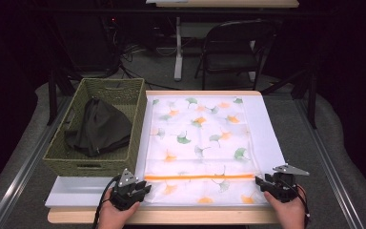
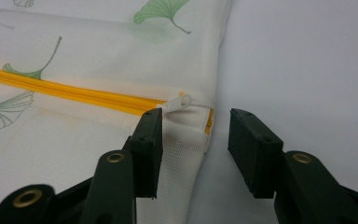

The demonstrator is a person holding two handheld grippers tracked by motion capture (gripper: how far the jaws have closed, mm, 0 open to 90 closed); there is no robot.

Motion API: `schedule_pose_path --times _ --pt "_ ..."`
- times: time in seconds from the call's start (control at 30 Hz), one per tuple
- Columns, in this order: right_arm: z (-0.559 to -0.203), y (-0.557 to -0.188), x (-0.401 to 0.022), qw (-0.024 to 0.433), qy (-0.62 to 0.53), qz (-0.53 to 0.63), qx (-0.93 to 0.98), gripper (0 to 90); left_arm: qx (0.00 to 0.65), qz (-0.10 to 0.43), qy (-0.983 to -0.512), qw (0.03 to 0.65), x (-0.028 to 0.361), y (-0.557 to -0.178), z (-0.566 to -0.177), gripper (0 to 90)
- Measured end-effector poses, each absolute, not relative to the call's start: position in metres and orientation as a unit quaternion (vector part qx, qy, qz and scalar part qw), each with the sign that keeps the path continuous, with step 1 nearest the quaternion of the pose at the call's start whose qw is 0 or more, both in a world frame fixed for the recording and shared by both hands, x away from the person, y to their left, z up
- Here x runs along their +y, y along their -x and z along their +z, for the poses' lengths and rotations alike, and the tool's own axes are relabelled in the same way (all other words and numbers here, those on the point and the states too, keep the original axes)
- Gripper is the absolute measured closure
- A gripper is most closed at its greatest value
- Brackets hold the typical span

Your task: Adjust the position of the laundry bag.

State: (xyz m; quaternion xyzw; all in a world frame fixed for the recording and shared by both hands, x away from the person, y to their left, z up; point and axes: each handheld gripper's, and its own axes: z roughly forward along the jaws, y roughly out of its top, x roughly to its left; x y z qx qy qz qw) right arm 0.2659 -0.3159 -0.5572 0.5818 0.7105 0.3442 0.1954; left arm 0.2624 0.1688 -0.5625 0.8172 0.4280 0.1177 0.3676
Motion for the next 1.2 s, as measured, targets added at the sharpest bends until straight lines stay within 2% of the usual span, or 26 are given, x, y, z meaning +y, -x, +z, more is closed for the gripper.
schedule_pose_path --times 0.17,0.33,0.67,1.2 --pt "-0.557 -0.266 -0.314 0.181 -0.581 0.350 0.712 61.3 0.428 0.116 -0.817 0.368 0.169 -0.262 -0.563 71.4" --pt "-0.556 -0.265 -0.312 0.187 -0.578 0.339 0.718 69.6 0.426 0.118 -0.818 0.367 0.169 -0.262 -0.563 74.4" --pt "-0.554 -0.265 -0.308 0.193 -0.569 0.333 0.727 82.8 0.423 0.120 -0.820 0.365 0.170 -0.264 -0.563 87.4" --pt "-0.548 -0.261 -0.309 0.194 -0.563 0.361 0.718 85.9 0.435 0.108 -0.804 0.391 0.182 -0.263 -0.553 89.4"
